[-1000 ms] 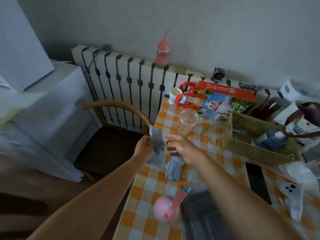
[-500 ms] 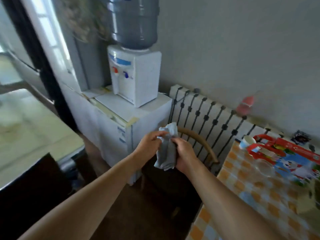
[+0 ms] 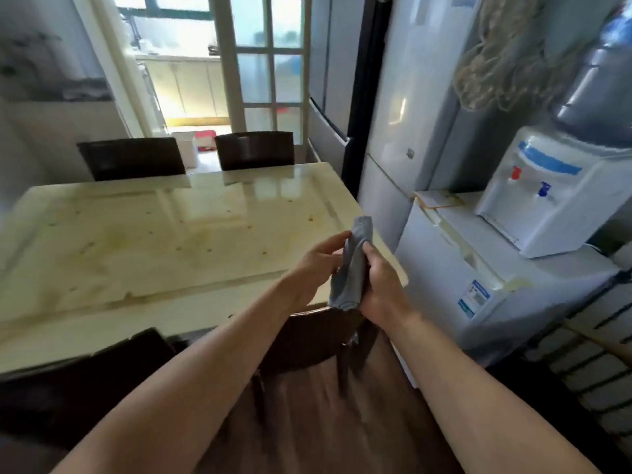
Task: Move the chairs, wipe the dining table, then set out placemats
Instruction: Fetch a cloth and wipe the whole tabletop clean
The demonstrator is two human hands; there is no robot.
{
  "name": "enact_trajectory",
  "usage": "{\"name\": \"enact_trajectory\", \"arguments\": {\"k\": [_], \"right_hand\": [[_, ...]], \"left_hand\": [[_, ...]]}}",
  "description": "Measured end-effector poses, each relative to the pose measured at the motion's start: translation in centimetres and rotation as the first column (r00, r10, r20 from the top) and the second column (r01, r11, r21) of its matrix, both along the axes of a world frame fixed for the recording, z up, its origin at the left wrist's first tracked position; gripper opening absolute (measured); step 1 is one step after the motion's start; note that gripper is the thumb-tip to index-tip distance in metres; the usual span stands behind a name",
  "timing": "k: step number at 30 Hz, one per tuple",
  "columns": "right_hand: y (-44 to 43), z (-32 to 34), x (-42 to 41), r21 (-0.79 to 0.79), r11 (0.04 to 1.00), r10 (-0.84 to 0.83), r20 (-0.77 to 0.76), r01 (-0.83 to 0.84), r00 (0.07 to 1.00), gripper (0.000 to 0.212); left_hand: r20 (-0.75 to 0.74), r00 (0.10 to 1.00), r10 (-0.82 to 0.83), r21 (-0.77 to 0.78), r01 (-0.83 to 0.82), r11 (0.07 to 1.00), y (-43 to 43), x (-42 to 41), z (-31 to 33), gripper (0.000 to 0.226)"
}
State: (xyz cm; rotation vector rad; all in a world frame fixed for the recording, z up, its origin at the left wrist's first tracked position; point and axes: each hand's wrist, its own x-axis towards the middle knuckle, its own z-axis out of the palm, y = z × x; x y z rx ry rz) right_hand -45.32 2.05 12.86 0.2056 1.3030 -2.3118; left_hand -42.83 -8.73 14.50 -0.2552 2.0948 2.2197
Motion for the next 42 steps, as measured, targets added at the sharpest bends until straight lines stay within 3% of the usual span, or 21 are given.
{"name": "enact_trajectory", "arguments": {"k": [3,9,18,30,42], "right_hand": [[-5.5,-0.1,0.3,0.015,0.991,0.137,-0.043,-0.136,0.99,0.027],[-17.3,-1.0,2.7,0.051,0.92,0.392,-0.1,-0.388,0.915,0.032],[-33.2,-0.1,8.4,0.087,0.816,0.575,-0.026,-0.571,0.818,0.028],[-56.7,-2.8,14.3,0.086,0.826,0.564,-0.125,-0.557,0.816,0.031],[-76.7,-5.8,7.3,0.154,0.858,0.513,-0.174,-0.491,0.841,0.03]], "left_hand": [[0.008,0.998,0.069,0.086,-0.07,0.994,-6.3,2.3,0.3,0.054],[0.005,0.964,0.266,0.094,-0.265,0.96,-18.0,7.3,-1.2,0.051],[0.017,0.914,0.406,0.117,-0.405,0.907,-32.9,14.7,-1.3,0.048],[0.047,0.896,0.442,0.08,-0.445,0.892,-56.4,19.1,-4.3,0.041],[0.065,0.878,0.474,0.089,-0.478,0.874,-74.9,12.4,-7.2,0.043]]}}
